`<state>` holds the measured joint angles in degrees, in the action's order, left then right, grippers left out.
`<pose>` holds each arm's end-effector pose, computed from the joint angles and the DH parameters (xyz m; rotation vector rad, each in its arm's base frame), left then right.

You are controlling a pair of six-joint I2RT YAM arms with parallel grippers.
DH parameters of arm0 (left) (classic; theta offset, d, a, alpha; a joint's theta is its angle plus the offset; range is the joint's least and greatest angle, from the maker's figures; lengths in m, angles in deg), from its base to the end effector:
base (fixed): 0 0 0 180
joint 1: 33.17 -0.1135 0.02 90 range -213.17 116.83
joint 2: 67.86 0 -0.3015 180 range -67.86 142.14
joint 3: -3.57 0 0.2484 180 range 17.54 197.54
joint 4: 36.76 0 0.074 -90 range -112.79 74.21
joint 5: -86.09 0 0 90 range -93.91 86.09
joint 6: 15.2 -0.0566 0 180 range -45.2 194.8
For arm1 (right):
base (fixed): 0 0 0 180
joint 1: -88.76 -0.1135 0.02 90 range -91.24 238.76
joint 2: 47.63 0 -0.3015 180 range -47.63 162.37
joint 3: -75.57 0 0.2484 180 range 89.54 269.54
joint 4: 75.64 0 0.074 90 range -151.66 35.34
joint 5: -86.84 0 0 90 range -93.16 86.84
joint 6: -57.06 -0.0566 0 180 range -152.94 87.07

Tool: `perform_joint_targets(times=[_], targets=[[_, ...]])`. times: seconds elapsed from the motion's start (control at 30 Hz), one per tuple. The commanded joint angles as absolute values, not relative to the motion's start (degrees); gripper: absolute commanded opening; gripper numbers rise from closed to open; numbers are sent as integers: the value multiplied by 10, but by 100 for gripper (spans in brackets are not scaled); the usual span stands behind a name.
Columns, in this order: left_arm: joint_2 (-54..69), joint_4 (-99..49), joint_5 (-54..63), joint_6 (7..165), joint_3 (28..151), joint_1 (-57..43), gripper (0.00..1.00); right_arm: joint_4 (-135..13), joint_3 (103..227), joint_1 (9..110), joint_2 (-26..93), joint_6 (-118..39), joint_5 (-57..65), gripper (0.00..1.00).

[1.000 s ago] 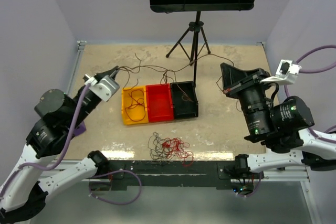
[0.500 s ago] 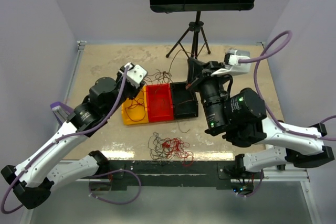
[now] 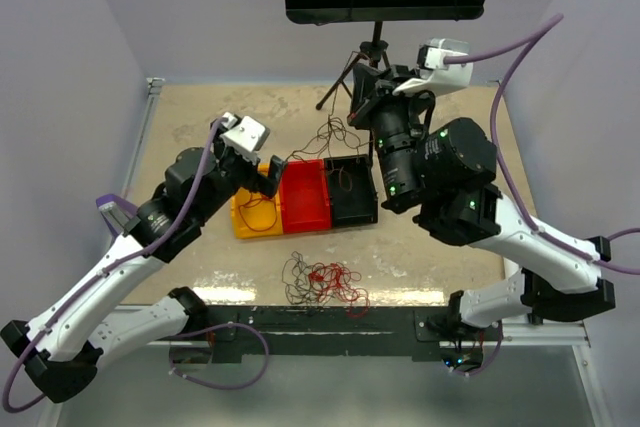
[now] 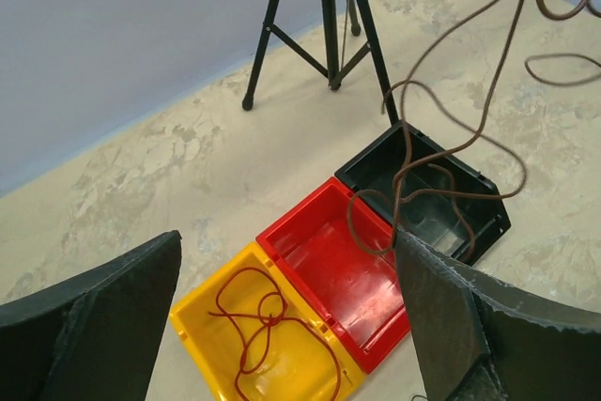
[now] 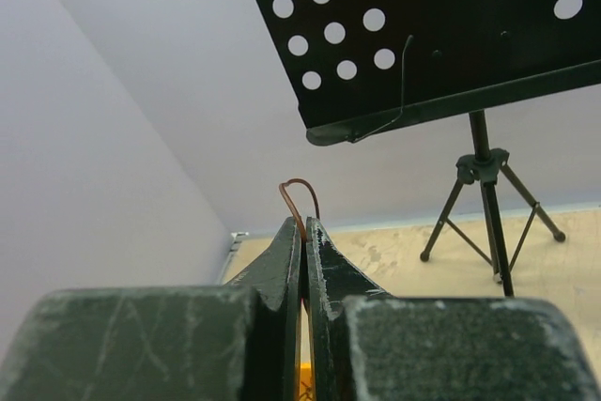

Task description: Untangle the cables

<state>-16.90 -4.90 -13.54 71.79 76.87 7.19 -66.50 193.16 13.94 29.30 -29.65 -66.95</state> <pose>0.1493 -0.1144 0.4206 0.5282 1.6644 -0.3330 0.1078 0.2035 0.6208 0.2112 1.3376 0.4882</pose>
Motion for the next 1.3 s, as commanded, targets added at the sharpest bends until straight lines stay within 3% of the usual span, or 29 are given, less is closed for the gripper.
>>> perform_joint_targets(times=[0.0, 0.2, 0.4, 0.63, 0.9, 1.27], targets=[[-197, -44, -145, 761, 777, 62, 100, -618, 1962, 149, 310, -314, -626, 0], [-213, 18, -60, 751, 813, 61, 100, -604, 1964, 156, 324, -318, -617, 0], [-215, -4, -95, 728, 799, 61, 100, -600, 1988, 159, 340, -320, -604, 0], [-184, -11, 126, 827, 843, 63, 100, -588, 2002, 159, 360, -325, -591, 0], [-178, -55, 16, 721, 822, 63, 98, -584, 1996, 159, 357, -357, -577, 0], [-198, -40, 115, 641, 710, 62, 98, -574, 2032, 159, 345, -343, -575, 0]])
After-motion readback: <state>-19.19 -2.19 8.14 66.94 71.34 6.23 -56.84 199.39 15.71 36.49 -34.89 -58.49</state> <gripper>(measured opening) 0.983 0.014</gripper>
